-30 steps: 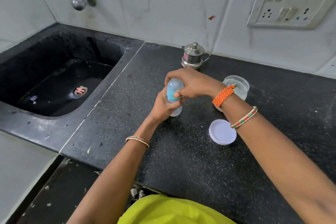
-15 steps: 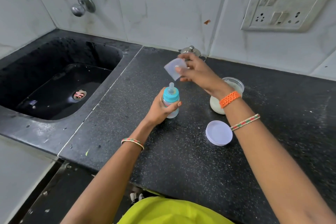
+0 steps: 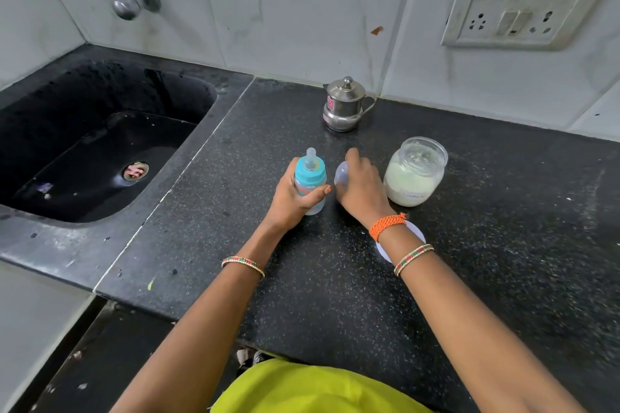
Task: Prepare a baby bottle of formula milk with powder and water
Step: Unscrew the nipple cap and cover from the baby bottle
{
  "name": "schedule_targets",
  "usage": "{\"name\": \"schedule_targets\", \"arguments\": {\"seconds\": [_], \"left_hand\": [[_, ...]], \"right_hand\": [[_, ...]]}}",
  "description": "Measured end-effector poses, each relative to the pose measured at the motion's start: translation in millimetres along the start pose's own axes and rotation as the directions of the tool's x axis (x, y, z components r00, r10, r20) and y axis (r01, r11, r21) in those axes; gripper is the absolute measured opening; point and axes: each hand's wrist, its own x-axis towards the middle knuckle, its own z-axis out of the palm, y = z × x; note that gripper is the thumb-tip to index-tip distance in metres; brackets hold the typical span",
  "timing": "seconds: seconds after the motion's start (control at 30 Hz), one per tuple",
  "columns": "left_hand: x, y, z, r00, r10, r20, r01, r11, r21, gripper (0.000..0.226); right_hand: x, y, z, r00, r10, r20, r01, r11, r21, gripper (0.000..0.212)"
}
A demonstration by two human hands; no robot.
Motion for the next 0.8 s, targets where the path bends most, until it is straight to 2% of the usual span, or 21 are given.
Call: {"name": "schedule_targets", "arguments": {"seconds": [0.1,0.17,0.23,0.3,0.37,0.47,0.53,0.6,0.67,0.73,0.8], "left_hand": [[-1.4,0.6,1.6,1.0,-0.005,0.002,0.005,1.0,0.008,0.051],[-2.2,2.3,2.3,1.0,-0.006,0.003,0.006,1.0,-0.001,0.05],[-3.2,4.2,1.9,1.0,-0.006,0.01,0.006,1.0,-0.01,0.051],[-4.1,4.1,1.9,1.0,-0.019,0.016,0.019,0.999,-0.043,0.052],[-4.8,3.6,2.1,0.999,-0.038,0.02,0.039,0.997,-0.069,0.054],[-5.4,1.6,2.6,0.998,-0.057,0.011,0.058,0.996,-0.067,0.059],[-5.2,0.7,3.0,0.998,-0.061,0.011,0.062,0.997,-0.055,0.057],[-5.4,2.6,3.7,0.997,-0.072,0.011,0.073,0.996,-0.055,0.057],[-5.4,5.1,4.8,0.997,-0.079,0.005,0.079,0.996,-0.046,0.055],[-5.3,6.6,5.3,0.998,-0.069,0.001,0.069,0.997,-0.022,0.052],[-5.7,8.4,5.8,0.997,-0.071,0.006,0.071,0.997,0.0,0.059]], "right_hand": [[-4.0,-1.6,-2.0,0.999,0.015,0.049,-0.009,0.993,-0.114,0.052],[-4.3,-9.5,-11.4,1.0,0.017,-0.026,-0.02,0.991,-0.13,0.047],[-4.8,-19.8,-20.6,0.987,-0.022,-0.162,0.016,0.999,-0.035,0.036],[-9.7,-33.9,-27.5,0.968,-0.023,-0.249,0.068,0.983,0.172,0.027],[-16.2,-47.9,-28.9,0.972,0.011,-0.233,0.062,0.95,0.305,0.029],[-18.4,-52.3,-26.2,0.976,0.052,-0.213,0.041,0.912,0.409,0.029],[-18.6,-48.9,-28.4,0.97,0.064,-0.234,0.059,0.873,0.484,0.02],[-22.0,-48.1,-29.7,0.972,0.041,-0.233,0.079,0.872,0.484,0.009],[-28.1,-52.4,-27.6,0.982,0.024,-0.185,0.063,0.892,0.448,0.02],[-30.6,-56.7,-21.7,0.993,0.028,-0.118,0.021,0.918,0.395,0.048],[-28.2,-58.8,-17.0,0.992,0.042,-0.117,0.001,0.938,0.347,0.054]]}}
